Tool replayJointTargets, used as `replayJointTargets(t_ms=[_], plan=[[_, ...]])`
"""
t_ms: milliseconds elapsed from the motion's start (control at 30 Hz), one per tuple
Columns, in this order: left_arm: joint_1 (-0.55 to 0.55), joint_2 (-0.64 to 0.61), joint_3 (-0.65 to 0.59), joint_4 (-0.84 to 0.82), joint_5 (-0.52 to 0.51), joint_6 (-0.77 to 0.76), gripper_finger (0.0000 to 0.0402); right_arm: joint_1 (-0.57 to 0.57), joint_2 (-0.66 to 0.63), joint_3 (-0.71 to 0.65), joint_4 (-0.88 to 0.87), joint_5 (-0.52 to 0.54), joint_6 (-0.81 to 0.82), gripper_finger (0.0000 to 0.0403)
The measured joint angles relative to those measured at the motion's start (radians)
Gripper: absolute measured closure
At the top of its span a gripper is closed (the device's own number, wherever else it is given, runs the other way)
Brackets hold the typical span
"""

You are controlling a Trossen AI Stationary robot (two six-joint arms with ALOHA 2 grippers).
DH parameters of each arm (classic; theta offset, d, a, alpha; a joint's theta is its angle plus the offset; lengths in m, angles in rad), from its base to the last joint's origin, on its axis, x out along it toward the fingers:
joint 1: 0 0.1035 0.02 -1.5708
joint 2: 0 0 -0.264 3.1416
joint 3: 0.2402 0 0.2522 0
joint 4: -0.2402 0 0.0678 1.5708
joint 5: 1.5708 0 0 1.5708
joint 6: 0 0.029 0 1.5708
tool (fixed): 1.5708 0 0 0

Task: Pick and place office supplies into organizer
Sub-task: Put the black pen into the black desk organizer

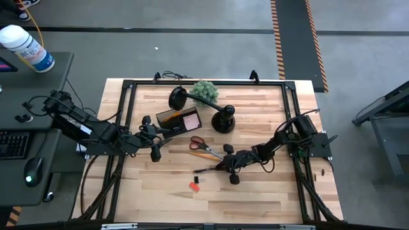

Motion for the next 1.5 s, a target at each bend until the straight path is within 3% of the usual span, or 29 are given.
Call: replayJointTargets(t_ms=[333,733,1067,1333,1500], plan=[[0.000,0.000,0.000,0.000,0.000,0.000,0.0222,-0.011,-0.010,0.000,0.008,0.008,-0.046,0.0378],[0.000,0.000,0.000,0.000,-0.008,0.000,0.0222,-0.041,-0.141,-0.006,-0.021,0.029,-0.156,0.0378],[0.000,0.000,0.000,0.037,-0.082,0.006,0.0222,-0.041,-0.274,-0.005,-0.028,0.201,-0.306,0.0378],[0.000,0.000,0.000,0.198,-0.099,0.170,0.0222,-0.041,-0.344,-0.004,0.060,0.309,-0.455,0.0378],[0.000,0.000,0.000,0.308,-0.117,0.279,0.0222,-0.052,-0.350,-0.003,0.229,0.297,-0.573,0.0378]])
